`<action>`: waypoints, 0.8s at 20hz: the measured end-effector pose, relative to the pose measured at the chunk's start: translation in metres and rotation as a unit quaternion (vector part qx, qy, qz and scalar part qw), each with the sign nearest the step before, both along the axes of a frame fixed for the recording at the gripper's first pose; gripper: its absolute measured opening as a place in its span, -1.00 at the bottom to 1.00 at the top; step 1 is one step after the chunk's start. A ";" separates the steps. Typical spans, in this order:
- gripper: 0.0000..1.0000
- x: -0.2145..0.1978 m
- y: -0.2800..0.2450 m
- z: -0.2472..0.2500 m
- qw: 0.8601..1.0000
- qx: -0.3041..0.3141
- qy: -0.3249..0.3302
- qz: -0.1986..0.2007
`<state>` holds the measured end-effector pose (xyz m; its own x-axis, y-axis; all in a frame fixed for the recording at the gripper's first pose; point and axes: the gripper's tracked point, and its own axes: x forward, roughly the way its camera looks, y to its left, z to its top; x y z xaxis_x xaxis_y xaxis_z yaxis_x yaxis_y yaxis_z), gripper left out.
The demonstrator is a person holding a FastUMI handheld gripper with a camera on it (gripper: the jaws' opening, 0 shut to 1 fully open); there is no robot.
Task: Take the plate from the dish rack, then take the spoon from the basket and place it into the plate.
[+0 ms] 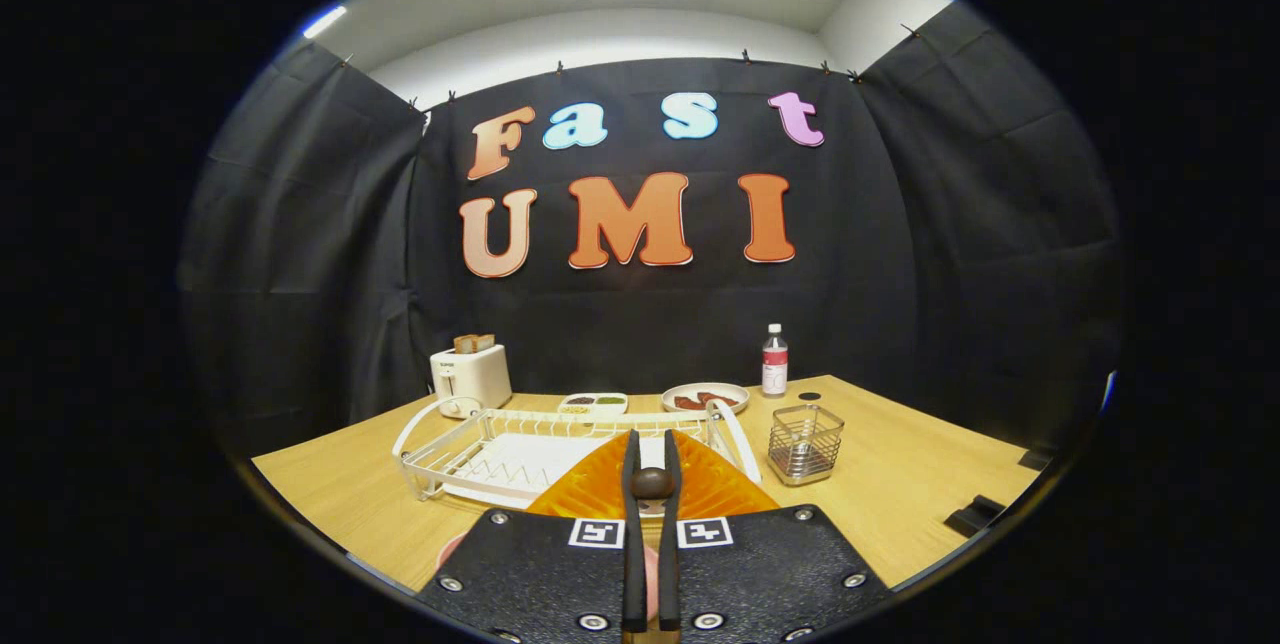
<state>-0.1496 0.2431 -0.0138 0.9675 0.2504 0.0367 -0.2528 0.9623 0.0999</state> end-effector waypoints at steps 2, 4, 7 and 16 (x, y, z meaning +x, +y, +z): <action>-0.91 -0.006 0.012 -0.009 1.000 0.002 0.003 0.012; -0.91 -0.010 0.024 -0.017 1.000 0.001 0.007 0.024; -0.90 -0.013 0.039 -0.029 0.999 0.004 0.016 0.038; -0.90 -0.015 0.063 -0.056 0.998 0.004 0.017 0.063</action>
<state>-0.1649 0.3062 -0.0694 0.9293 0.3693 0.0069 -0.3674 0.9225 0.1180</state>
